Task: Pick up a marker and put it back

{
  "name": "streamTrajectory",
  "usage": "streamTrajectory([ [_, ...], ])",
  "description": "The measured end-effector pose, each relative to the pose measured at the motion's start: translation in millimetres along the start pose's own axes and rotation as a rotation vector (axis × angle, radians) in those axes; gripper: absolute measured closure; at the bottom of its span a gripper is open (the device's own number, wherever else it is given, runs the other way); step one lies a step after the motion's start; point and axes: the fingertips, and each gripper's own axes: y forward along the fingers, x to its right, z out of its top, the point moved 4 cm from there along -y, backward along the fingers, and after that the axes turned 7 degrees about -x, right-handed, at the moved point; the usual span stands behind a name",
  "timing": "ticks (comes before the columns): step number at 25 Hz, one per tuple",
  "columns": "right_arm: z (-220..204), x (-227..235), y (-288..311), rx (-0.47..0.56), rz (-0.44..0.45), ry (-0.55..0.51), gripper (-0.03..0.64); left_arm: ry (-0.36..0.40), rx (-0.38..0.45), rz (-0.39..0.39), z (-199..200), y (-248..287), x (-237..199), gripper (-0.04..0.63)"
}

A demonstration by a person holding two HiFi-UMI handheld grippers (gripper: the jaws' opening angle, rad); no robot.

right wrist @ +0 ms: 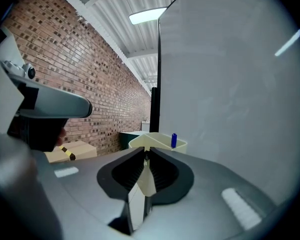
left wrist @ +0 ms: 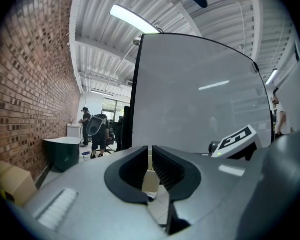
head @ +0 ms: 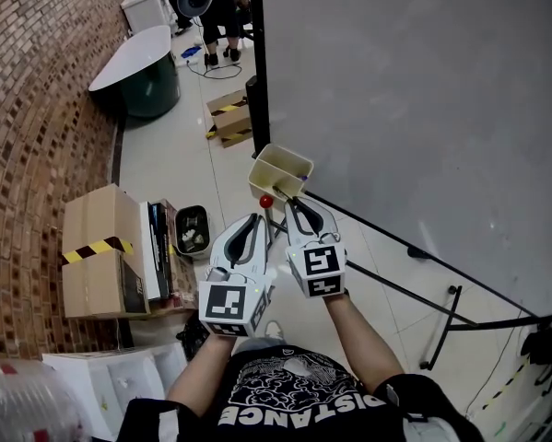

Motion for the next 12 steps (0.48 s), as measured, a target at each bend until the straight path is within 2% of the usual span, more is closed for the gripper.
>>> streamTrajectory([
  [12, 24.4, -0.5, -43.5, 0.08, 0.016, 0.012, 0.585, -0.004, 0.013, 0.0, -2.0, -9.0, 22.0, 0.589],
])
